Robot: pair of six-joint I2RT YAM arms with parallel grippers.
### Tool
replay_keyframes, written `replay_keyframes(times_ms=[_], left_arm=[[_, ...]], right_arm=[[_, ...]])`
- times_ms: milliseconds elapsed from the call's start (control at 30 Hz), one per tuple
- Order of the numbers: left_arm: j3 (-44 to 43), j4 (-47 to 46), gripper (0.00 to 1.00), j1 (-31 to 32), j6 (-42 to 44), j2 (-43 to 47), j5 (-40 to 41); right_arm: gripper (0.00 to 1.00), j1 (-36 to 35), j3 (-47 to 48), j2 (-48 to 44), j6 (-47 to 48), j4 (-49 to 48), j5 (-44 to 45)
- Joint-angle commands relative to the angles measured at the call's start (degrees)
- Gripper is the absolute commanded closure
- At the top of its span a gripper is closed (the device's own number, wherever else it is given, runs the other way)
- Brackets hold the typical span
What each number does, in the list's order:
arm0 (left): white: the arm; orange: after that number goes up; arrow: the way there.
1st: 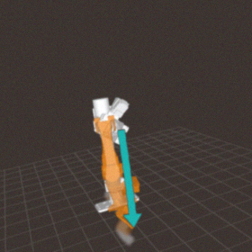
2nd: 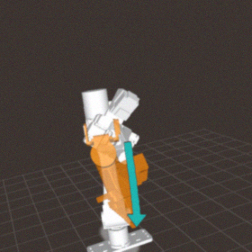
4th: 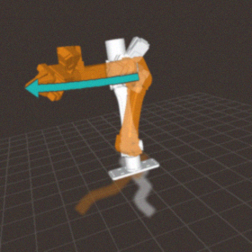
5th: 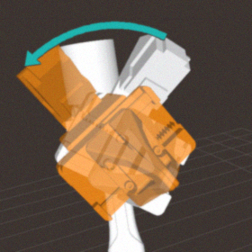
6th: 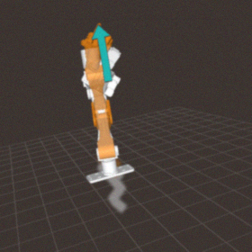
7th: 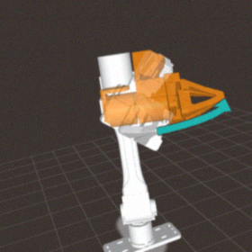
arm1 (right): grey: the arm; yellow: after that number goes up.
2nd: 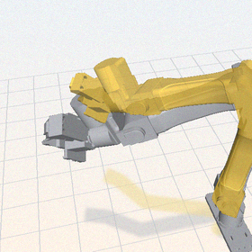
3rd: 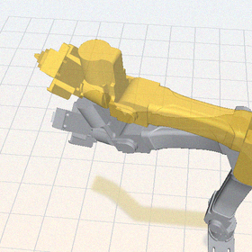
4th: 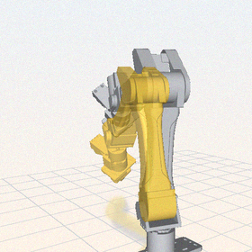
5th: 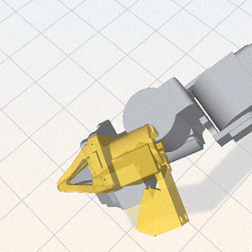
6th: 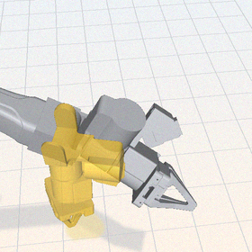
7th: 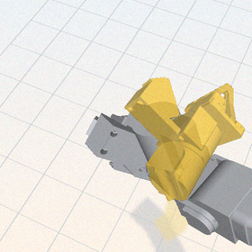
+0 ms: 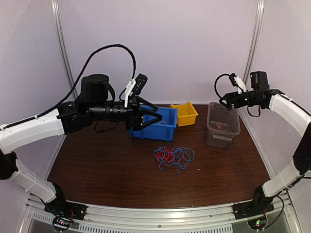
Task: Untangle the cables
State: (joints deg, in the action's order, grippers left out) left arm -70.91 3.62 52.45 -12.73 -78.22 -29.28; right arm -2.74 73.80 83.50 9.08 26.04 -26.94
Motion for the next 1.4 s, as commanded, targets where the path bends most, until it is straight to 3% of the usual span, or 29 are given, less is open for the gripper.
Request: replay_keyframes(times_ms=[0,133,267,333,400,533,700,833,1033,1233,1367], left_arm=[[-1.07,-1.68,0.4,0.18,1.31,-0.59,7.37],[-0.15,-3.09,0.39,0.2,0.9,-1.84,10.89],[-0.03,-2.28,0.4,0.14,-0.04,-3.64,13.67],[1.22,-3.06,0.44,0.11,0.51,-3.99,11.34],[3.99,-8.68,0.53,0.18,1.85,-3.83,3.89],[5.55,-13.09,0.56,0.15,1.79,-5.06,-9.72],[5.34,-13.29,0.57,0.18,1.74,-5.64,-10.92],[4.95,-10.23,0.57,0.18,2.57,-6.27,-5.11],[0.56,3.78,0.62,0.18,1.93,-14.56,14.75],[0.74,5.46,0.63,0.2,-3.24,-22.07,16.41],[2.33,4.71,0.71,-0.05,-5.17,-24.64,16.43]], right_arm=[[0.09,0.3,2.43,-6.53,2.55,4.57,-14.98],[0.13,-0.53,-1.52,-10.84,10.23,5.45,-39.6],[0.21,-1.8,-1.65,-12.81,23.02,14.36,-57.98],[0.22,-2.35,-1.27,-13.08,26.47,17.43,-65.33],[0.24,-4.23,-0.73,-12.98,23.44,16.13,-68.18],[0.26,-10.63,0.42,-13.05,22.55,17.41,-68.16],[0.28,-13.1,0.23,-13.09,19.9,16.47,-68.24],[0.29,-13.85,-0.21,-13.53,18.78,16.07,-68.25],[0.29,-13.93,-2.07,-13.45,15.81,11.57,-66.14],[0.29,-16.66,-8.22,-11.25,14.84,1.13,-22.75],[0.32,-17.17,-12.64,-8.44,16.36,-2.64,-16.43]])
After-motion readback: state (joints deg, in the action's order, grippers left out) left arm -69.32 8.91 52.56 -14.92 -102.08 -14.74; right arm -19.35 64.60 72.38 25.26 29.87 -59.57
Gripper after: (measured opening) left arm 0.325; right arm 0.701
